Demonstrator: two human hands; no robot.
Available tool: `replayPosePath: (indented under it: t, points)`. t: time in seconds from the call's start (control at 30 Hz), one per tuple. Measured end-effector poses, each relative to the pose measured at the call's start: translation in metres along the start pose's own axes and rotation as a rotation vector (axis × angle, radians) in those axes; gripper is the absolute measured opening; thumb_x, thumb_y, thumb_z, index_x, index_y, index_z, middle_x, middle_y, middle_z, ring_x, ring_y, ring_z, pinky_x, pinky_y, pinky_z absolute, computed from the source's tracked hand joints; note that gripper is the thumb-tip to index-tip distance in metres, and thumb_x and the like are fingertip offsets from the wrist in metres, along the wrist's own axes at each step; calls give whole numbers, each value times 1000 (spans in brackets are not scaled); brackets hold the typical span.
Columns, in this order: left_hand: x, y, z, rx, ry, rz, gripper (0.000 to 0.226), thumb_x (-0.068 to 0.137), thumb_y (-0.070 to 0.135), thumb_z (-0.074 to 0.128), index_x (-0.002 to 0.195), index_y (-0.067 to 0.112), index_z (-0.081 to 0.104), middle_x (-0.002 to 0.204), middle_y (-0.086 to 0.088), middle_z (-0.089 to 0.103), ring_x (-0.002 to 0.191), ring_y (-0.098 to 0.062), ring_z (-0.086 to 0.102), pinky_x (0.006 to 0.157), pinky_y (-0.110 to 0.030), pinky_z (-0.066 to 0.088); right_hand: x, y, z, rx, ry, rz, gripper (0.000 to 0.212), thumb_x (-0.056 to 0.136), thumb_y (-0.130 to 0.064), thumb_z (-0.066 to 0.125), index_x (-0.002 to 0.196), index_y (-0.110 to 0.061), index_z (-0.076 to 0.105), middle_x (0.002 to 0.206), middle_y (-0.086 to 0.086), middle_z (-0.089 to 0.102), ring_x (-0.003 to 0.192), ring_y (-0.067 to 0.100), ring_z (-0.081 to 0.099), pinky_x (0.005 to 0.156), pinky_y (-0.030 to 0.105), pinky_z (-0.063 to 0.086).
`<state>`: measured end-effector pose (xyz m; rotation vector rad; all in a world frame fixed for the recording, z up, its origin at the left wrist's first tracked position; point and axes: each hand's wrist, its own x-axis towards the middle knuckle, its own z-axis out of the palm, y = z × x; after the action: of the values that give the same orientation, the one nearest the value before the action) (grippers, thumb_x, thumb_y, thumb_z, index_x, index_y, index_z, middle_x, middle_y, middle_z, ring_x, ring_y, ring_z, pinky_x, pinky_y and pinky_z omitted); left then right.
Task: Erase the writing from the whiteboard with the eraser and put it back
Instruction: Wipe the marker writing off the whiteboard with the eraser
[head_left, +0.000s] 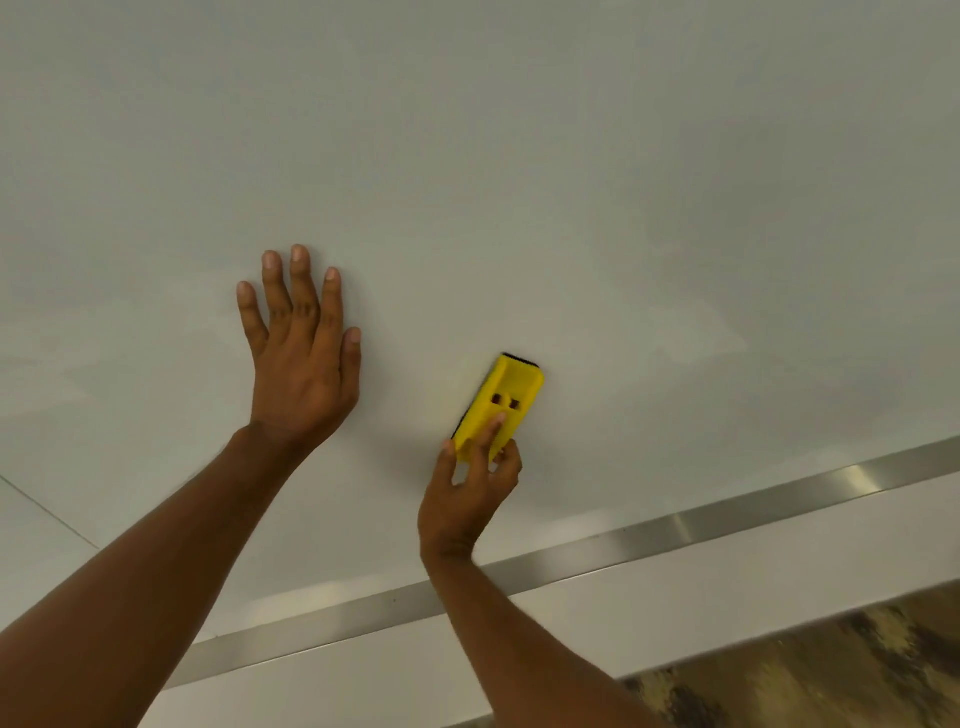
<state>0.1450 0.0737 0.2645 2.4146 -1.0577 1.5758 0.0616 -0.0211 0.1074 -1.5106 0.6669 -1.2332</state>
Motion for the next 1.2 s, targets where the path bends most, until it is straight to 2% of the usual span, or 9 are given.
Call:
replayPosePath:
  t: [0.23, 0.4, 0.6, 0.8, 0.9, 0.97, 1.0, 1.1, 1.2]
  points:
    - [0, 3, 6, -16, 51, -4, 61, 104, 24, 35, 155, 0, 14, 160, -32, 11, 151, -39, -5, 118, -60, -6, 50, 111, -50, -548, -435, -1076, 78, 86, -10, 68, 144, -51, 36, 131, 11, 44, 112, 33, 50, 86, 42, 44]
    - [1, 3, 7, -34, 66, -13, 61, 103, 22, 36, 155, 0, 14, 160, -32, 12, 150, -49, 3, 118, -62, -5, 122, 139, -95, -659, -416, -1350, 53, 103, -18, 48, 143, -52, 38, 130, 13, 48, 113, 34, 50, 87, 43, 43]
    - [4, 11, 6, -63, 71, -50, 62, 103, 21, 35, 155, -1, 12, 160, -33, 9, 150, -47, -2, 117, -63, -7, 202, 99, -126, -552, -211, -1090, 61, 97, -19, 57, 145, -49, 35, 132, 16, 48, 116, 40, 50, 92, 44, 39]
    - [17, 31, 4, -75, 44, -98, 62, 103, 23, 32, 156, 1, 11, 160, -35, 1, 151, -42, -10, 116, -64, -11, 232, 39, -115, -16, 220, -180, 71, 87, -14, 73, 148, -19, 36, 115, 23, 49, 108, 37, 52, 94, 43, 48]
    - [37, 42, 4, -70, 55, -75, 61, 103, 26, 30, 157, 4, 10, 163, -27, -2, 152, -40, -7, 118, -62, -10, 229, 8, -92, 148, 246, -105, 63, 87, -17, 75, 144, -18, 47, 109, 12, 51, 100, 28, 56, 86, 38, 51]
    - [57, 50, 5, -57, 83, -63, 61, 103, 27, 29, 157, 6, 11, 165, -22, -3, 153, -40, -3, 119, -61, -9, 222, -11, -87, 114, 120, -350, 30, 91, -27, 72, 116, -41, 61, 97, -18, 53, 85, 6, 55, 75, 28, 51]
    - [63, 52, 4, -53, 90, -69, 61, 103, 27, 30, 157, 6, 11, 165, -22, -3, 152, -41, -1, 119, -61, -8, 217, -16, -88, 4, -1, -563, 20, 94, -33, 67, 108, -46, 59, 94, -22, 53, 83, 3, 55, 74, 27, 51]
    - [92, 60, 2, -27, 144, -57, 62, 101, 26, 32, 157, 5, 15, 165, -22, 1, 152, -42, 3, 119, -64, -4, 241, -25, -107, -407, -280, -1267, 42, 103, -32, 49, 142, -45, 44, 121, 2, 57, 107, 26, 55, 88, 38, 44]
    - [112, 64, 1, -17, 161, -53, 61, 100, 28, 32, 154, 2, 22, 165, -23, 6, 152, -42, 7, 118, -67, 1, 288, -39, -124, -511, -277, -1428, 51, 101, -30, 50, 147, -48, 33, 125, 9, 57, 110, 29, 56, 87, 40, 44]
